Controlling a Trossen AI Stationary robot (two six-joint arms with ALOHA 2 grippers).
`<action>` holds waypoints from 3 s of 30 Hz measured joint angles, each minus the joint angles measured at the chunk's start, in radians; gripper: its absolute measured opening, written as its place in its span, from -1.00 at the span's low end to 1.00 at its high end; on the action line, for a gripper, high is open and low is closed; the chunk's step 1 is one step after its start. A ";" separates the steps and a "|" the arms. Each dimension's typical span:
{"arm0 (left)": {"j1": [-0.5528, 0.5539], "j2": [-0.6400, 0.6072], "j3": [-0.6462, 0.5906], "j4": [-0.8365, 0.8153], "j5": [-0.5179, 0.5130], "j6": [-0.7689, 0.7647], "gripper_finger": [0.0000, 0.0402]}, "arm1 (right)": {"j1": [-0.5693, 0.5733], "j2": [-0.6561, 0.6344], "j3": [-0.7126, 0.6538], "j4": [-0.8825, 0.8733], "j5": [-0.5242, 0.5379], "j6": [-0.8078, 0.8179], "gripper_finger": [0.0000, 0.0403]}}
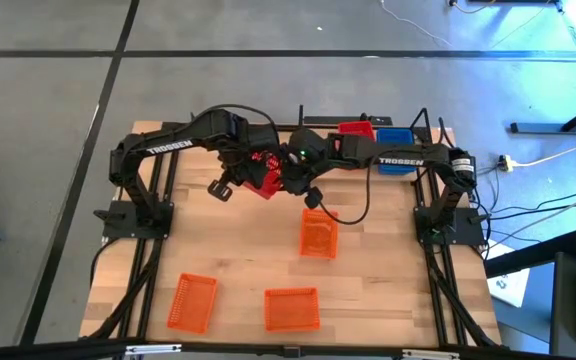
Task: Stack baskets on shelf by color
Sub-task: Stack the red basket on top of the stacked red basket on the shelf
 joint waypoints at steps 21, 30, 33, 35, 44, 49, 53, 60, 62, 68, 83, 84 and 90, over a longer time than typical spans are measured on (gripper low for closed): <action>0.002 -0.001 0.000 0.098 -0.177 -0.049 -0.69 | 0.003 0.001 0.000 -0.012 -0.004 0.064 -0.99; -0.015 -0.001 -0.001 0.163 -0.227 -0.047 -0.57 | 0.003 -0.002 0.000 -0.026 0.006 0.085 -1.00; -0.024 -0.002 -0.001 0.163 -0.289 -0.002 -0.57 | 0.002 -0.002 0.000 -0.023 0.026 0.082 -1.00; -0.029 -0.005 -0.001 0.164 -0.309 0.027 -0.57 | 0.002 -0.002 0.000 -0.024 0.027 0.082 -1.00; -0.079 -0.058 -0.001 0.207 -0.325 0.177 -0.57 | -0.010 -0.003 0.003 -0.056 0.029 0.087 -1.00; -0.103 -0.064 -0.002 0.222 -0.398 0.208 -0.57 | -0.015 -0.005 0.004 -0.054 0.033 0.110 -1.00; -0.122 -0.066 -0.002 0.235 -0.500 0.209 -0.57 | -0.019 -0.006 0.005 -0.050 0.091 0.121 -1.00; -0.136 -0.074 0.060 0.258 -0.551 0.215 -0.57 | -0.026 -0.010 0.007 -0.058 0.118 0.138 -1.00; -0.143 -0.088 0.106 0.305 -0.592 0.215 -0.57 | -0.032 -0.001 -0.001 -0.096 0.120 0.139 -1.00; -0.153 -0.083 0.252 0.324 -0.629 0.232 -0.57 | -0.036 -0.008 0.005 -0.117 0.141 0.146 -1.00; -0.181 -0.082 0.471 0.307 -0.668 0.124 -0.57 | -0.164 0.000 0.244 -0.536 0.349 0.300 -1.00; -0.180 -0.082 0.473 0.294 -0.668 0.119 -0.57 | -0.182 0.000 0.269 -0.579 0.342 0.306 -1.00; -0.184 -0.081 0.476 0.224 -0.675 0.062 -0.57 | -0.291 -0.007 0.394 -0.807 0.244 0.322 -1.00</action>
